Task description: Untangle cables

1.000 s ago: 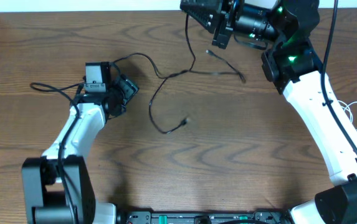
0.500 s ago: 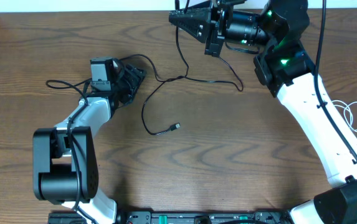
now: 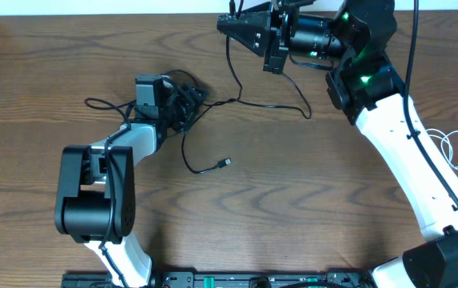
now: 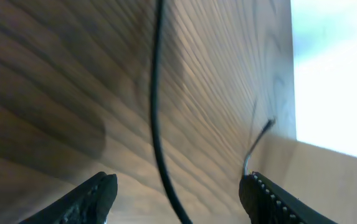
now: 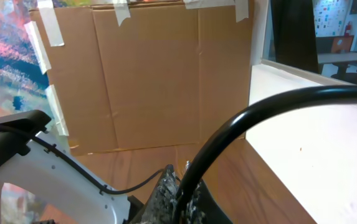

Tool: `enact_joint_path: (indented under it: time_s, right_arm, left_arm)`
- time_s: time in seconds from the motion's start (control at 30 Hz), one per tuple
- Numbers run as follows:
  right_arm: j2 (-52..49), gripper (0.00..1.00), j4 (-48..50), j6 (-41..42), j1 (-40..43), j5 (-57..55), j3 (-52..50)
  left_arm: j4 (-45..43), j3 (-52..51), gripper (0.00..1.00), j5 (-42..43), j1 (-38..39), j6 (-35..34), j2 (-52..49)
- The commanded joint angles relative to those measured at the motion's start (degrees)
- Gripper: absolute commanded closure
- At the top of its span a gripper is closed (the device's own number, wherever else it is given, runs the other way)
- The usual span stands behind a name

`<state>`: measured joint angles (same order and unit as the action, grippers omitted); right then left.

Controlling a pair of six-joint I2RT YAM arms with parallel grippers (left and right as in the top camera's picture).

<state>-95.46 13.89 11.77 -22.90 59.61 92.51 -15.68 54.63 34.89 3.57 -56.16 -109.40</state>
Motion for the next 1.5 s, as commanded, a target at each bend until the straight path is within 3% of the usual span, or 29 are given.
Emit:
enact_joint_path:
  time_s: [0.0, 0.1, 0.2, 0.63, 1.0, 1.23, 1.33, 1.47]
  right_arm:
    - [1.38, 0.99, -0.04, 0.63, -0.04, 0.61, 0.59]
    - [1.38, 0.99, -0.02, 0.63, -0.02, 0.61, 0.59]
    - [1.38, 0.99, -0.07, 0.63, -0.02, 0.81, 0.59]
    - [1.38, 0.99, -0.17, 0.63, -0.04, 0.81, 0.59]
    - [1.38, 0.99, -0.55, 0.66, -0.04, 1.01, 0.59]
    - [1.38, 0.99, -1.66, 0.63, -0.02, 0.98, 0.59]
    - [1.38, 0.99, -2.25, 0.66, 0.0, 0.94, 0.59]
    - [1.38, 0.99, -2.58, 4.66, 1.16, -1.92, 0.59]
  left_arm:
    - [-0.26, -0.2, 0.39, 5.31, 0.15, -1.77, -0.24]
    - [-0.28, -0.2, 0.5, 6.1, 0.15, -2.69, -0.24]
    - [-0.26, -0.2, 0.55, 6.29, 0.15, -2.69, -0.24]
    - [2.03, -0.2, 0.53, 8.17, 1.53, -5.73, -2.21]
    - [1.81, -0.2, 0.49, 12.57, 3.1, -15.15, -2.82]
    - [-0.04, -0.2, 0.92, 13.18, 3.1, -16.15, -2.82]
    - [-1.42, -0.2, 0.92, 13.14, 2.95, -14.62, -2.82]
    - [-2.75, -0.2, 0.93, 15.85, 1.53, -6.27, -2.82]
